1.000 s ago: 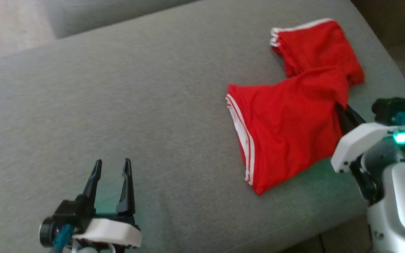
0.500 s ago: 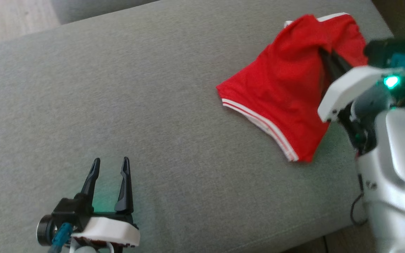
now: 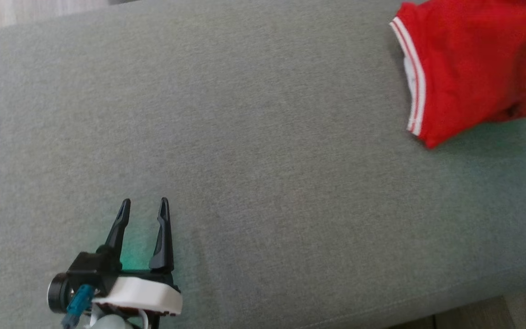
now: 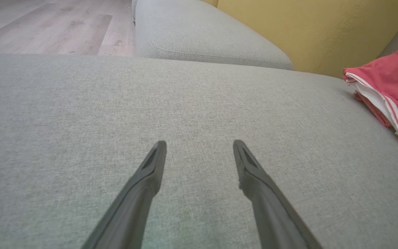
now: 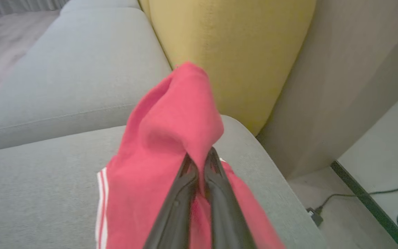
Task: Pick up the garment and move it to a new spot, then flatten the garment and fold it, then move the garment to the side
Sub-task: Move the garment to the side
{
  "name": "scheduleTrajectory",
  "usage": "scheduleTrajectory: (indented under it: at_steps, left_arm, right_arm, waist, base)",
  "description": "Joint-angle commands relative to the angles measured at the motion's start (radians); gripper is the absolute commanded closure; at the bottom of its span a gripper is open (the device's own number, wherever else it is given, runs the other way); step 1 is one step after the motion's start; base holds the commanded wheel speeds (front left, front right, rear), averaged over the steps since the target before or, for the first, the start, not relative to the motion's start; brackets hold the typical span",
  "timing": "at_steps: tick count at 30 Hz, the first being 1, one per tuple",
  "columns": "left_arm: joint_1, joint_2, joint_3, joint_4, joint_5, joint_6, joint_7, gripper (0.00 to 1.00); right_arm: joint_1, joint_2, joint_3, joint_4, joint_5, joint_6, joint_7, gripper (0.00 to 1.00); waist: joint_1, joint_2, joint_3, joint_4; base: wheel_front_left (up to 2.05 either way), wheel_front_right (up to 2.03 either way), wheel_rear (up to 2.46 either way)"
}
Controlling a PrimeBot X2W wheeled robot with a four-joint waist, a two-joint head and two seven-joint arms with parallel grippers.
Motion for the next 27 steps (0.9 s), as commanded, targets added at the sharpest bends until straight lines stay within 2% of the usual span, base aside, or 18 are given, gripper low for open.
scheduleTrajectory:
  at_steps: [1,2,3,4,8,11,19,27]
  left_arm:
    - [-0.037,0.023,0.030,-0.034,0.010,0.006,-0.004,0.00]
    - [-0.038,0.024,0.031,-0.035,0.010,0.007,-0.004,0.00]
    - [-0.039,0.025,0.031,-0.036,0.011,0.008,-0.004,0.00]
    - [-0.040,0.026,0.032,-0.037,0.011,0.009,-0.003,0.00]
    - [-0.043,0.029,0.032,-0.041,0.012,0.012,-0.001,0.00]
    - [-0.046,0.029,0.031,-0.043,0.013,0.014,-0.001,0.00]
    - [-0.049,0.022,0.039,-0.035,0.007,0.014,-0.015,0.00]
    - [-0.041,0.000,0.058,-0.001,-0.007,0.007,-0.038,0.00]
  right_arm:
    - [-0.035,-0.018,0.000,-0.029,-0.016,-0.001,-0.007,1.00]
    - [-0.034,-0.022,-0.017,-0.020,-0.028,-0.001,-0.012,0.88]
    - [-0.035,-0.022,-0.037,-0.013,-0.037,-0.001,-0.023,0.51]
    - [-0.034,-0.021,-0.052,-0.006,-0.049,-0.001,-0.034,0.00]
    - [-0.024,0.005,-0.106,0.019,-0.085,-0.001,-0.074,0.00]
    - [-0.012,0.030,-0.105,0.017,-0.093,-0.001,-0.109,0.00]
    - [0.053,0.077,-0.029,-0.027,-0.071,-0.001,-0.191,0.00]
    - [0.185,0.148,0.105,-0.155,-0.071,-0.001,-0.310,0.00]
  waist:
    - [0.0000,0.0000,0.009,0.010]
    - [0.0000,0.0000,0.013,0.013]
    - [0.0000,0.0000,0.016,0.016]
    - [0.0000,0.0000,0.020,0.019]
    - [0.0000,0.0000,0.027,0.025]
    - [0.0000,0.0000,0.029,0.028]
    - [0.0000,0.0000,-0.018,0.042]
    - [0.0000,0.0000,-0.113,0.100]
  base:
    - [0.00,0.00,0.00]
    - [0.00,0.00,0.00]
    - [0.00,0.00,0.00]
    - [0.00,0.00,0.00]
    - [0.00,0.00,0.00]
    - [0.00,0.00,0.00]
    - [0.00,0.00,0.00]
    - [0.00,0.00,0.00]
